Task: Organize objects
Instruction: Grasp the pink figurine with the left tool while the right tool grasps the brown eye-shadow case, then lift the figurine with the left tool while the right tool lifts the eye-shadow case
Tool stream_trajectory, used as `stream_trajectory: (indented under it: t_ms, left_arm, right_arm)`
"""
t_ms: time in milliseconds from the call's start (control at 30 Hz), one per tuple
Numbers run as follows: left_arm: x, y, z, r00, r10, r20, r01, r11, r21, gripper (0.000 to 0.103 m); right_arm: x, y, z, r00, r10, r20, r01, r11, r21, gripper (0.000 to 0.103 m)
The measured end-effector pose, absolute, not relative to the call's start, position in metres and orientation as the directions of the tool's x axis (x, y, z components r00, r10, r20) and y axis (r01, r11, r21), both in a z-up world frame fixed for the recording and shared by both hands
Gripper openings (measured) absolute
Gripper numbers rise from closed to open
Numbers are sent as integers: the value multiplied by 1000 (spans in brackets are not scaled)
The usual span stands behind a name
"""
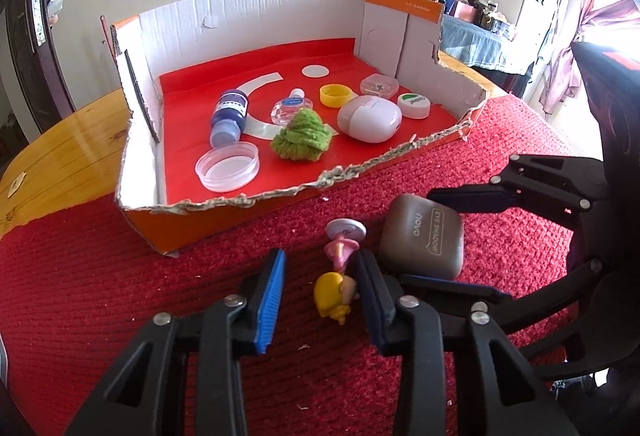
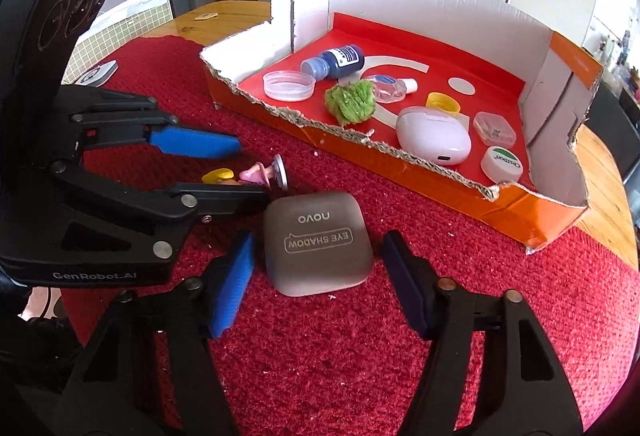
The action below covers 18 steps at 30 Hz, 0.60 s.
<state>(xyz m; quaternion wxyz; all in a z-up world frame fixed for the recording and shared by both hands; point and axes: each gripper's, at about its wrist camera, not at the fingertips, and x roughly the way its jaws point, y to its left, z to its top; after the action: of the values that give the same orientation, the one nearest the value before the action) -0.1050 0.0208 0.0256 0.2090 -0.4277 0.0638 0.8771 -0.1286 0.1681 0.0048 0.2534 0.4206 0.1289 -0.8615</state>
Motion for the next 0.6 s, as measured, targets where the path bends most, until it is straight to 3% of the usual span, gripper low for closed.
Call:
stream_trajectory:
  t_ms: [100, 600]
  left_arm:
    - [-105, 22, 26, -543, 333, -771, -426, -900, -88, 22]
    - [-92, 21, 43, -581, 345, -737, -414, -905, -97, 22]
  right_arm:
    - [-130, 168, 5, -517, -336, -787, 548, -836, -3, 52]
    - [-117, 188, 22, -563, -379, -734, 513, -857, 49, 51]
